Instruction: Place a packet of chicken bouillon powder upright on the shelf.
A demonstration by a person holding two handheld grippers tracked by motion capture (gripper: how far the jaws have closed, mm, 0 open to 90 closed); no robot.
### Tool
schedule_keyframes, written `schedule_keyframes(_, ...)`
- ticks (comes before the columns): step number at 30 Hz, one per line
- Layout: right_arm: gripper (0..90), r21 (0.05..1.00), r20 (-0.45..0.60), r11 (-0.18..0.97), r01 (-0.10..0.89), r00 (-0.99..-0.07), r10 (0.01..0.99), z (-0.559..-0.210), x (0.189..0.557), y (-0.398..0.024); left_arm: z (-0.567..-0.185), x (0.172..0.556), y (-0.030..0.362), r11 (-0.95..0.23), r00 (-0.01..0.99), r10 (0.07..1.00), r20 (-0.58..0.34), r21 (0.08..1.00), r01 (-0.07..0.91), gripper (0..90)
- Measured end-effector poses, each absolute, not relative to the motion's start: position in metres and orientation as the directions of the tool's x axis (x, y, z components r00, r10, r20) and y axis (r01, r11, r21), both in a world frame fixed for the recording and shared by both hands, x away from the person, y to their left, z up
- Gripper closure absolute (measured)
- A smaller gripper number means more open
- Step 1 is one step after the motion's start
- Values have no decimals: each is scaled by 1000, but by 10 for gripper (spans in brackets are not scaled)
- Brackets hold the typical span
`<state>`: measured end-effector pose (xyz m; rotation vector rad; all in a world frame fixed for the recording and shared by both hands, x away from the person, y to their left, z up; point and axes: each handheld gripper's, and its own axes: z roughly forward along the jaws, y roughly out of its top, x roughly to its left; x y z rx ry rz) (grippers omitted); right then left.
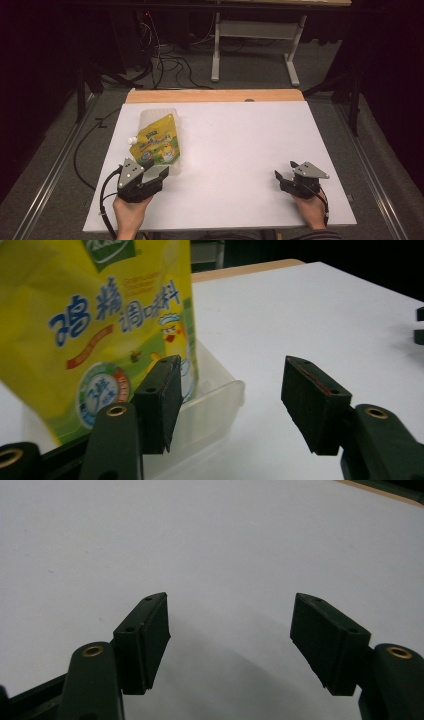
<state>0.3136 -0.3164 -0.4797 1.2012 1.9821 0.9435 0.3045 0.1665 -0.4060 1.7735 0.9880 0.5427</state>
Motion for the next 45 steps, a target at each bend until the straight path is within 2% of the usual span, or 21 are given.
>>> schedule_keyframes(9,324,824,-145,326,463,-383,912,-480,314,-316,-403,308,150,-211,600,798,-59,905,370,408)
schedule_keyframes(45,323,829,-138,319,460,-385,913,-479,313,-317,-409,319,103,-227,688,717,-106,899,375,396)
